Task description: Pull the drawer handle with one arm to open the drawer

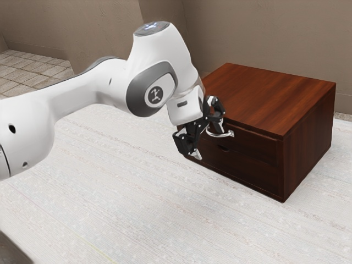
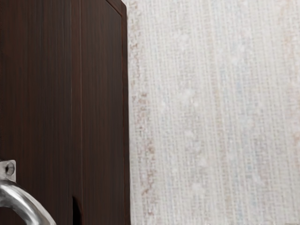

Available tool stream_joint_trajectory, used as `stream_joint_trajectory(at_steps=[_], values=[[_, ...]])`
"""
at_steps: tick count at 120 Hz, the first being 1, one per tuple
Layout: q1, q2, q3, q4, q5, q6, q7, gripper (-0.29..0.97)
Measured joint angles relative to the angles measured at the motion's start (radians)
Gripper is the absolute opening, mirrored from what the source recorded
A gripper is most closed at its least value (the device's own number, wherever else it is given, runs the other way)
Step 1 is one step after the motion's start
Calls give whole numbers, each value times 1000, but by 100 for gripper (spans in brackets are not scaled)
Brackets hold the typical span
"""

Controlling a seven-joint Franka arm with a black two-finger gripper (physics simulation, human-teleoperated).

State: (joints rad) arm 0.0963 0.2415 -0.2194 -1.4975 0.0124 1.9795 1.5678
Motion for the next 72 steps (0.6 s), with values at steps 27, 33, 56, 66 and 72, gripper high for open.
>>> stream_joint_trajectory(at_steps=[27, 33, 56, 66, 72], values=[[-2, -13, 0, -17, 7, 13, 6, 66], [-2, -20, 0, -22, 8, 16, 7, 63], [-1, -29, 0, -28, 8, 25, 10, 52], [-1, -29, 0, -30, 8, 27, 11, 44], [-2, -29, 0, -30, 7, 27, 10, 39]])
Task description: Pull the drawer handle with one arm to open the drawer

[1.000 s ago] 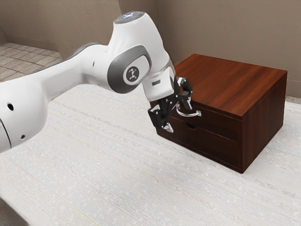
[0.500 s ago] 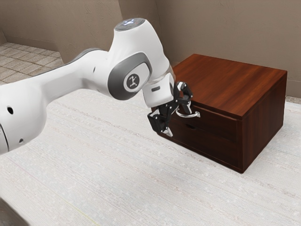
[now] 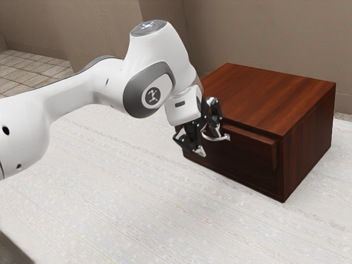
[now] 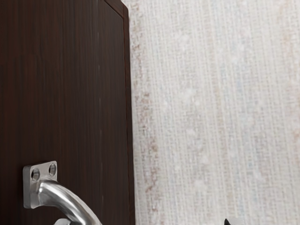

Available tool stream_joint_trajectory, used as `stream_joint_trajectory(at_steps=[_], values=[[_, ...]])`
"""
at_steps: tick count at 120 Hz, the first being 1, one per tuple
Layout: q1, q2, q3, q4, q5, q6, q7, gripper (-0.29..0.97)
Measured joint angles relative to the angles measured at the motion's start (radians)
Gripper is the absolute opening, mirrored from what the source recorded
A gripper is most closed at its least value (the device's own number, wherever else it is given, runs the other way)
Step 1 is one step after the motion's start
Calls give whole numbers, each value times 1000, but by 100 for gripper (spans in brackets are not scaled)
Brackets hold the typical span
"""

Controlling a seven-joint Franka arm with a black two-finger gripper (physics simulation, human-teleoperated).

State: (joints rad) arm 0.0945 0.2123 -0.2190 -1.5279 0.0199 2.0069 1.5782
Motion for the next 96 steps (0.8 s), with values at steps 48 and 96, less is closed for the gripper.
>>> stream_joint_trajectory(at_steps=[48, 96], values=[[6, 1, -1, -10, 0, 4, -2, 28], [9, -42, 0, -59, 6, 4, -18, 10]])
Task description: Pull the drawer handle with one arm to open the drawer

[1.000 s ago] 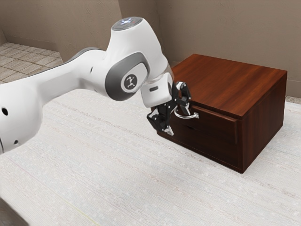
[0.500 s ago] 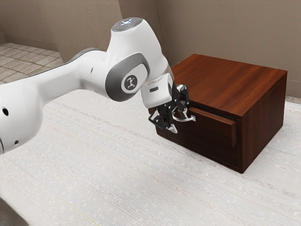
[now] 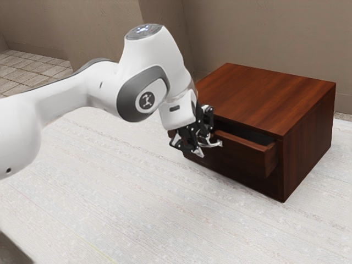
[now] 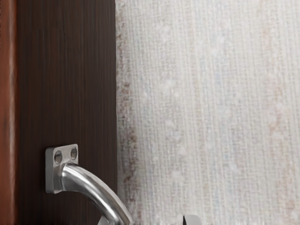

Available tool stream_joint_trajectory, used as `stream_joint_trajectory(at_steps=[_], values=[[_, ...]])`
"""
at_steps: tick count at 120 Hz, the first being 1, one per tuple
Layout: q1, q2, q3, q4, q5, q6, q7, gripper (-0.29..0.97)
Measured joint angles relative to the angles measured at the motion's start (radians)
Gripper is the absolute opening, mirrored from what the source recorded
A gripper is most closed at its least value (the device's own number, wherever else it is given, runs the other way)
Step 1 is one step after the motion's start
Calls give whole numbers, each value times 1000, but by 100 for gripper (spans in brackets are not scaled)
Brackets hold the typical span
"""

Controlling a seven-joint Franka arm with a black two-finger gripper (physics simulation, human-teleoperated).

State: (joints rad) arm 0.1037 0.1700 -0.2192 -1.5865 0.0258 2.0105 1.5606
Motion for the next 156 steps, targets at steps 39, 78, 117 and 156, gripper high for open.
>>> stream_joint_trajectory(at_steps=[39, 78, 117, 156], values=[[-2, -83, 15, -95, 0, 0, -25, 3], [1, -179, 15, -198, 1, 23, -48, 2], [1, -277, 15, -309, 0, 46, -72, 1], [-17, -467, 10, -447, -3, 60, -106, 2]])
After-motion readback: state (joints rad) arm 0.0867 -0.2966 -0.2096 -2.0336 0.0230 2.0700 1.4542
